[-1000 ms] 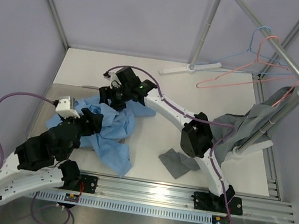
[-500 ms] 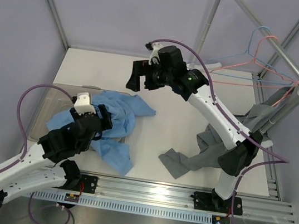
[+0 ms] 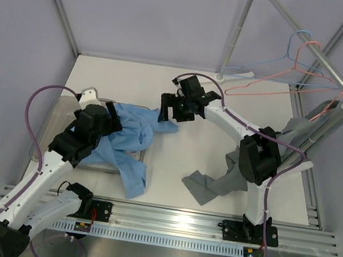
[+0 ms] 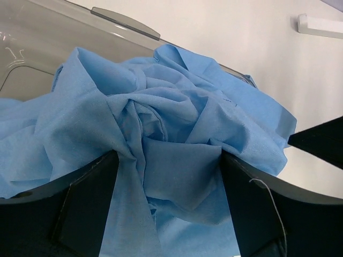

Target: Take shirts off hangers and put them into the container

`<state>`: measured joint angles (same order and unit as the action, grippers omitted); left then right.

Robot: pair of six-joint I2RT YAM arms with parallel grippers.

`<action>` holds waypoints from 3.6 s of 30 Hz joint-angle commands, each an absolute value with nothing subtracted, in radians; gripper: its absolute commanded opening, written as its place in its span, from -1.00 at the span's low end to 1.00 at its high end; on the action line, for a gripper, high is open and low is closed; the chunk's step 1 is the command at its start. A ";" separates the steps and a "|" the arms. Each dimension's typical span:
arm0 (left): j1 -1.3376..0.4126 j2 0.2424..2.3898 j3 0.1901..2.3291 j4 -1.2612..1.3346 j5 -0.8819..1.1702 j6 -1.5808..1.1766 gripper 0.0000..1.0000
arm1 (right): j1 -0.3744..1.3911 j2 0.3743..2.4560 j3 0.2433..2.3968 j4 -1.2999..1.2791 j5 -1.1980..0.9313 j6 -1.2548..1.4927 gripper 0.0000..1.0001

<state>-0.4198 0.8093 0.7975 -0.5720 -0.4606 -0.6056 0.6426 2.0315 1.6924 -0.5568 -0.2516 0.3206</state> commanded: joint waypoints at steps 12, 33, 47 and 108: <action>-0.279 0.810 0.773 -0.523 -0.266 -0.578 0.67 | 0.603 2.240 1.855 -0.440 -0.345 0.336 0.12; -0.064 0.830 0.746 -0.502 -0.061 -0.610 0.68 | 0.603 1.914 1.483 -0.288 -0.305 0.252 0.99; -0.058 0.831 0.749 -0.491 -0.034 -0.601 0.68 | 0.604 2.052 1.474 -0.235 -0.331 0.224 0.97; 0.181 0.710 0.687 -0.525 0.064 -0.646 -0.82 | 0.940 2.440 2.236 -0.698 -0.678 0.362 -1.00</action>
